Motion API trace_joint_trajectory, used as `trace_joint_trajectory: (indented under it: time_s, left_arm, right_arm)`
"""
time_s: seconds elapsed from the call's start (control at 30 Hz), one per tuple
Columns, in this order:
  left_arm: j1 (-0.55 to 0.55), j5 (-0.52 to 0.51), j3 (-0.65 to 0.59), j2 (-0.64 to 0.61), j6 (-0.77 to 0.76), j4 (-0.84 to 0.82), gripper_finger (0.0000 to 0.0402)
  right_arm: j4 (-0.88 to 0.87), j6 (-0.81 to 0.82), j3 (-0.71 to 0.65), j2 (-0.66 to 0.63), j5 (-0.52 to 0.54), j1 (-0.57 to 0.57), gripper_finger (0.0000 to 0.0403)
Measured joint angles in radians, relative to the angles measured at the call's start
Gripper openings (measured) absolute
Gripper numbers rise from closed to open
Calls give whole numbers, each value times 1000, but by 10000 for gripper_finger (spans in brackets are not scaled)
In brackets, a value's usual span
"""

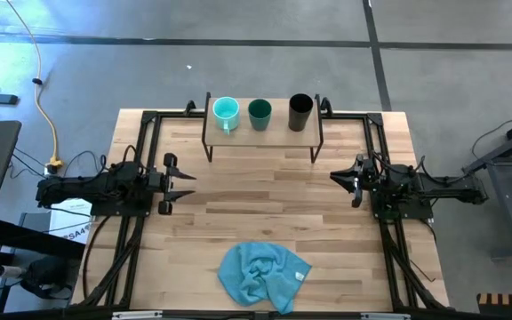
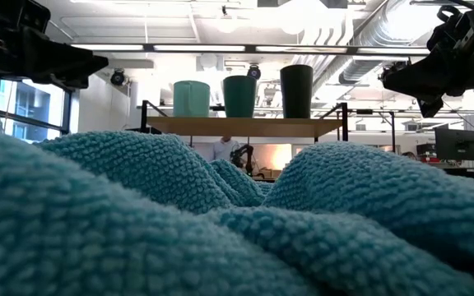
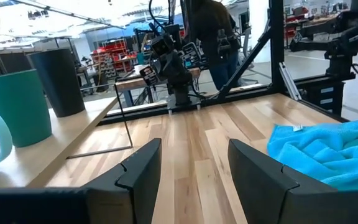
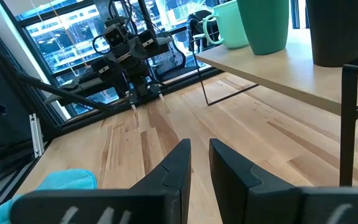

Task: Stack small to large cups/mugs on shelf
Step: Return to Home Position

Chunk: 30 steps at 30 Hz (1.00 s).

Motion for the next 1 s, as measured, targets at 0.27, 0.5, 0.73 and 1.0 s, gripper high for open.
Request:
trace_joint_trajectory:
  time_s: [0.27,0.5,0.73,1.0]
  left_arm:
    - [0,0,0,0,-20,0,175]
    - [0,0,0,0,-20,0,175]
    - [0,0,0,0,-21,-1,175]
    - [0,0,0,0,-21,0,175]
  right_arm:
    - [0,-35,0,0,0,0,50]
    - [30,-93,0,0,0,0,50]
    - [80,-188,0,0,-22,0,50]
    - [50,-244,0,0,-201,1,50]
